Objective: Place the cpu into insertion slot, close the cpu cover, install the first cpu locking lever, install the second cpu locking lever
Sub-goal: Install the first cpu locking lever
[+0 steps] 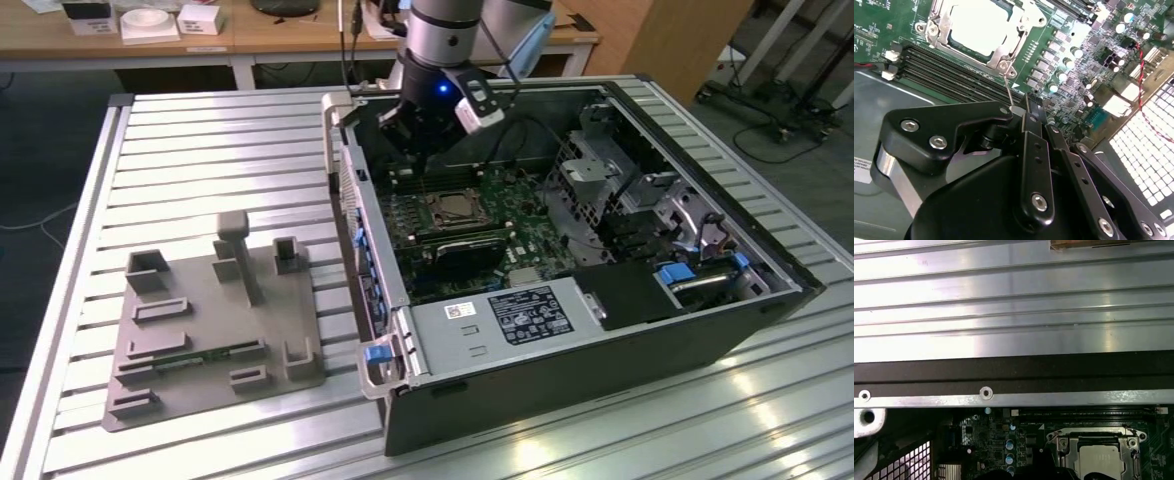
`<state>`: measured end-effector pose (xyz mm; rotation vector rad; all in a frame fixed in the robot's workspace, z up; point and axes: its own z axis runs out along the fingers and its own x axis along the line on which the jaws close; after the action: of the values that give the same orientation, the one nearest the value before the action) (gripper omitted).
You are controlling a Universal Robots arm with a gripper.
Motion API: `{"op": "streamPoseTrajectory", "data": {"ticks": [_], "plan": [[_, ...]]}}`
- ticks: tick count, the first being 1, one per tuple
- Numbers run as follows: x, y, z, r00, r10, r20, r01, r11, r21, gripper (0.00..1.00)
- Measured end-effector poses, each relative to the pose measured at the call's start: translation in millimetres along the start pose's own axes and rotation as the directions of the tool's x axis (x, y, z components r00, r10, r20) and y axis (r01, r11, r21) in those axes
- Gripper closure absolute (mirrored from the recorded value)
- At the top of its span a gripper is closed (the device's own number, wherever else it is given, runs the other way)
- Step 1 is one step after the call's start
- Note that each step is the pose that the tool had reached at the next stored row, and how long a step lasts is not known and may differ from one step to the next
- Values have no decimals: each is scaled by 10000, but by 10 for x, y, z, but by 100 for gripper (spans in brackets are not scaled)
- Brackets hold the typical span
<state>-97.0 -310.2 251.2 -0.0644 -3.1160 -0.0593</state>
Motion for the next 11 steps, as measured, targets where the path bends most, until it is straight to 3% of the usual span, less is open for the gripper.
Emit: {"op": "streamPoseTrajectory", "data": {"ticks": [3,8,11], "plan": [[3,2,2,10000,-43,-2,43,10000,1,89],[96,-3,6,9999,-147,-5,147,9999,4,89],[113,-3,8,9998,-179,-6,179,9998,4,89]]}}
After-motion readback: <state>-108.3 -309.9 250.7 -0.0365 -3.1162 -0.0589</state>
